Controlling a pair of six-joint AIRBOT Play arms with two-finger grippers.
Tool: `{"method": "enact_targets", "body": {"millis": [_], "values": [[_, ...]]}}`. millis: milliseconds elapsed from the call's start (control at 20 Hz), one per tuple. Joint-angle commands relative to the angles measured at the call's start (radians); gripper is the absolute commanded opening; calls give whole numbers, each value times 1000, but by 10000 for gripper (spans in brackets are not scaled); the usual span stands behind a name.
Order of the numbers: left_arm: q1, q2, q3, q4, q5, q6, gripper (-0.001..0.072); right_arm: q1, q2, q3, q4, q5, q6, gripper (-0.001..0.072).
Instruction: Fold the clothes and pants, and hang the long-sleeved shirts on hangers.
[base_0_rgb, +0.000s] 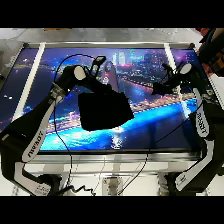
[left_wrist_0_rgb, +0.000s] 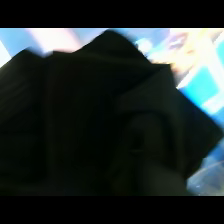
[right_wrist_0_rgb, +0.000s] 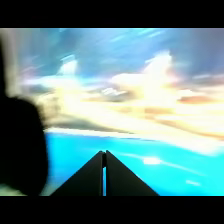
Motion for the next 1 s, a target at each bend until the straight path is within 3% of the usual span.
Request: {"method": "enact_targets", "body": {"millis": [0,50,100,350,450,700,950], "values": [[32,-42,0,32,-17,6,20,10,1,-93,303,-69,-73,194],[31,-66,0,32,4,6,12,38,0,-97,302,-120,-66,466],[25,-89,0,31,24,5,12,71,0,-97,298,-185,-43,594],[-54,-160,0,0,38,8,12,203,-10,-96,242,-386,3,594],[-104,-160,0,-31,22,19,12,221,-25,-97,200,-365,12,593],[-201,-156,0,-86,-190,72,11,233,-67,-96,173,-246,-24,631],[-227,-87,-4,-257,-251,109,10,233,-74,-96,-11,-212,-52,631]]}}
